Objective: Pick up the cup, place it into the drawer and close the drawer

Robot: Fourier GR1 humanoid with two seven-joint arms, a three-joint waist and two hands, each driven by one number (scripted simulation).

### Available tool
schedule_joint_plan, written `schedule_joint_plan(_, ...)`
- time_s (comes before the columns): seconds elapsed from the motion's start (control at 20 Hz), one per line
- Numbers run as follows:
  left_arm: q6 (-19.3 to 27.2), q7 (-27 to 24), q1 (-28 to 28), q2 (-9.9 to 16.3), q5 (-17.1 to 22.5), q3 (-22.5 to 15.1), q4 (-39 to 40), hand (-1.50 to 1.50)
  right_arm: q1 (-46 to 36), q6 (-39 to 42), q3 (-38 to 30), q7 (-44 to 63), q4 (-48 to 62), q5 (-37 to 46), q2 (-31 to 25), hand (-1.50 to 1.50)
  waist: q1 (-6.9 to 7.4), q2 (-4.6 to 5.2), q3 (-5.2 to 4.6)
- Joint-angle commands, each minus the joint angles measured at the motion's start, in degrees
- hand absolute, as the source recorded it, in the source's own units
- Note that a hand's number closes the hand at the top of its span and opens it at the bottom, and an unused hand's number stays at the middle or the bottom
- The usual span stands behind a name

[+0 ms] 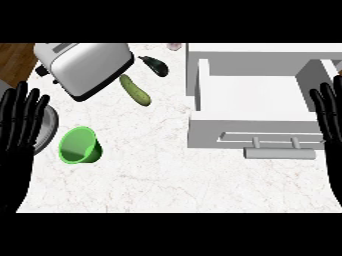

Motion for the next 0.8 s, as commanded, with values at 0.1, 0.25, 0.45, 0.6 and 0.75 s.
schedule_joint_plan(0.1, 5.1, -2.4, -0.6, -2.6, -5.0, 1.6, 1.6, -1.5, 2.2, 0.4, 2.4, -4.5, 3.6, 0.7, 2.9, -1.5, -0.76, 0.15, -0.41)
schedule_joint_plan(0.25, 11.5, -2.0, -5.8, -4.1, -9.9, 4.1, 5.0, -1.5, -1.2, 1.5, -1.1, -0.5, 2.0, -2.9, 0.6, -1.5, -1.01, 0.2, -0.41)
schedule_joint_plan(0.45, 16.4, -1.4, -4.9, -6.2, 0.5, 2.7, 8.3, -1.5, 2.6, 4.1, 1.0, 5.3, -1.5, -8.6, 1.4, -1.5, -1.27, 0.13, -0.43)
schedule_joint_plan(0.6, 16.4, -1.6, -9.7, -6.3, -0.3, 4.0, 12.9, -1.5, -1.0, 2.8, 1.5, 3.9, 2.6, -5.6, 2.3, -1.5, -0.97, 0.17, -0.43)
schedule_joint_plan(0.75, 16.2, -4.3, -6.1, -6.3, 0.9, 2.5, 12.5, -1.5, -0.9, 4.3, -1.7, 3.5, 2.5, -8.1, 1.2, -1.5, -0.9, 0.14, -0.42)
